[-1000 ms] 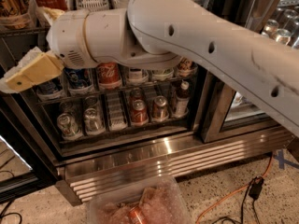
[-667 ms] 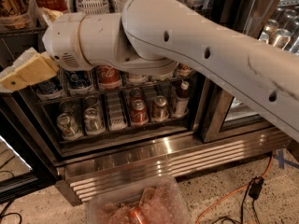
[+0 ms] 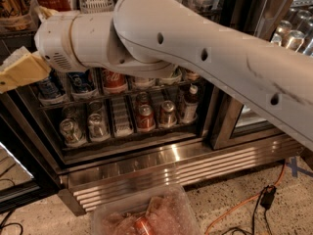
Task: Pick orange can from top shelf of fridge
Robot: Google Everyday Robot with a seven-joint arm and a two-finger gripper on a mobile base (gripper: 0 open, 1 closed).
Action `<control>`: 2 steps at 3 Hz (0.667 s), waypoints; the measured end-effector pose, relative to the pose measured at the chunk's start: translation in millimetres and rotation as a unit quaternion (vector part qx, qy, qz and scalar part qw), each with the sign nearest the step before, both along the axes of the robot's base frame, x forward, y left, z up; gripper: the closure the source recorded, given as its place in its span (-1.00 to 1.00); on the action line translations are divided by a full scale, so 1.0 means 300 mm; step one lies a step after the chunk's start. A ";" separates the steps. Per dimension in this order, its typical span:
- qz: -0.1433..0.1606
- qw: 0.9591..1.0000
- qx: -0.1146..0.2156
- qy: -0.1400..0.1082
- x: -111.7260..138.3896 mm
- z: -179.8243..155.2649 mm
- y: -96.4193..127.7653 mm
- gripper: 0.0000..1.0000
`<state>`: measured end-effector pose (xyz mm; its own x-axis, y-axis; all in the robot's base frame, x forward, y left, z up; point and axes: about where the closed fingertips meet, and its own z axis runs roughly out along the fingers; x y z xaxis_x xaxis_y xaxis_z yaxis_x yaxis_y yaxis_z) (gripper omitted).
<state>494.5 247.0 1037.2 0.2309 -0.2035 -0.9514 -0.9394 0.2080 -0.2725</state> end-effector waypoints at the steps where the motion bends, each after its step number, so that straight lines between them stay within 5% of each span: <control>1: 0.011 1.000 0.005 -0.005 0.019 0.010 0.027 -1.00; 2: 0.017 1.000 0.008 -0.018 0.040 0.042 0.040 -1.00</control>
Offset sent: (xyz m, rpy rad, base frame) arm 0.0262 0.0127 0.0213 0.0278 -0.0594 0.0406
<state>506.6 259.1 1049.8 0.2716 -0.1792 -0.9456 -0.9356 0.1813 -0.3031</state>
